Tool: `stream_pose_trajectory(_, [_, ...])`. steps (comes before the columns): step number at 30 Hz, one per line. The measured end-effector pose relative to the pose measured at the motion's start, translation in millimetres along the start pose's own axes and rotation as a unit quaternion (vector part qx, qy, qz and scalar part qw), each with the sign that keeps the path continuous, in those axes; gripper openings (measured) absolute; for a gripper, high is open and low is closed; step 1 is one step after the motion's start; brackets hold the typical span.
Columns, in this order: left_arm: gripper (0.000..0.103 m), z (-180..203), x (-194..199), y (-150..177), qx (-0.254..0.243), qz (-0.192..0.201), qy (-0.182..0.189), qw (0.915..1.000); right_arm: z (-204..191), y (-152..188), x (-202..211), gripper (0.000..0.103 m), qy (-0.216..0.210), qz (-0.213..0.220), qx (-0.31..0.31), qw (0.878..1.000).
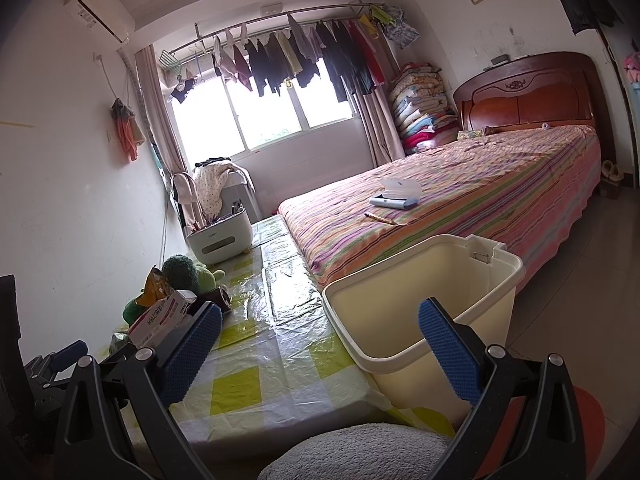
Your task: Collect trash
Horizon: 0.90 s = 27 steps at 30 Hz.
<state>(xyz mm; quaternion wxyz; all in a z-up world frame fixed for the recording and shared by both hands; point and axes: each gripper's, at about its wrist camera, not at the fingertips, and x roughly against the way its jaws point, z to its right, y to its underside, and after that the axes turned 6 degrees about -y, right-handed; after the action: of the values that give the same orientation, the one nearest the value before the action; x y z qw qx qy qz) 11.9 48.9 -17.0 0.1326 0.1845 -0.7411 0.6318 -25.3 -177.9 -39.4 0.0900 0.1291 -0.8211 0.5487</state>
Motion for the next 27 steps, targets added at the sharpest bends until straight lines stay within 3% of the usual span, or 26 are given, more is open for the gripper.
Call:
stream_pose_trajectory(14, [0.096,-18,5,-6,0.03,0.007,-0.007,0.9995,-9,-1,-6,0.096,0.007,-0.016,0.02,1.0])
stream_pose_trajectory(27, [0.096,-50,-1,-16,0.046,0.001,-0.039,0.9982,-15,-5,-29,0.096,-0.014,-0.082,0.029,0.996])
